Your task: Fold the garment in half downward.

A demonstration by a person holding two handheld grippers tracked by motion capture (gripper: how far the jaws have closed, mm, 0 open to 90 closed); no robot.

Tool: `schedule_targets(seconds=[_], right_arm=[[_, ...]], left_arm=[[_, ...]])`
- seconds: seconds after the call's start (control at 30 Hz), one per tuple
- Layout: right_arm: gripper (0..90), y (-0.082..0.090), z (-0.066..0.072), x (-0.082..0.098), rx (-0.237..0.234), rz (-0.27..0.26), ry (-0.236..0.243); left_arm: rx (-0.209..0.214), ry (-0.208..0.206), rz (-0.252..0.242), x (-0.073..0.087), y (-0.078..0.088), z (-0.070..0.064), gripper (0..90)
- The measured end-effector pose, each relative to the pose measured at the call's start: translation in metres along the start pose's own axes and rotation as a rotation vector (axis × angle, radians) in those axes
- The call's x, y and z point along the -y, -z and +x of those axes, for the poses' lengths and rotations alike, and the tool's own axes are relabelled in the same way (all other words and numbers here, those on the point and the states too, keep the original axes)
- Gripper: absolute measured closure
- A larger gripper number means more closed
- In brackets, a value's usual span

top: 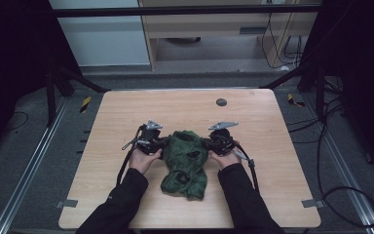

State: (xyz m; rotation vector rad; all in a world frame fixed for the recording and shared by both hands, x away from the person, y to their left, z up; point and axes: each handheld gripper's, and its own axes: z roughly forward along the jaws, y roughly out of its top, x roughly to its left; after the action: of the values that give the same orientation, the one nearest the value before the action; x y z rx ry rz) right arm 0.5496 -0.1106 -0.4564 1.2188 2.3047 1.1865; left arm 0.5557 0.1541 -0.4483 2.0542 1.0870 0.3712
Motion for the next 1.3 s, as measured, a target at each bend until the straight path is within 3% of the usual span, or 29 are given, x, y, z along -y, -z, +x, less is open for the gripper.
schedule_targets(seconds=[0.53, 1.3], right_arm=[[85.9, 0.026, 0.015, -0.003, -0.041, -0.050, 0.050], [85.7, 0.047, 0.030, 0.008, -0.092, -0.070, 0.111]], left_arm=[[0.040, -0.020, -0.059, 0.006, 0.032, -0.014, 85.9], [0.077, -0.073, -0.051, 0.027, 0.059, -0.029, 86.0]])
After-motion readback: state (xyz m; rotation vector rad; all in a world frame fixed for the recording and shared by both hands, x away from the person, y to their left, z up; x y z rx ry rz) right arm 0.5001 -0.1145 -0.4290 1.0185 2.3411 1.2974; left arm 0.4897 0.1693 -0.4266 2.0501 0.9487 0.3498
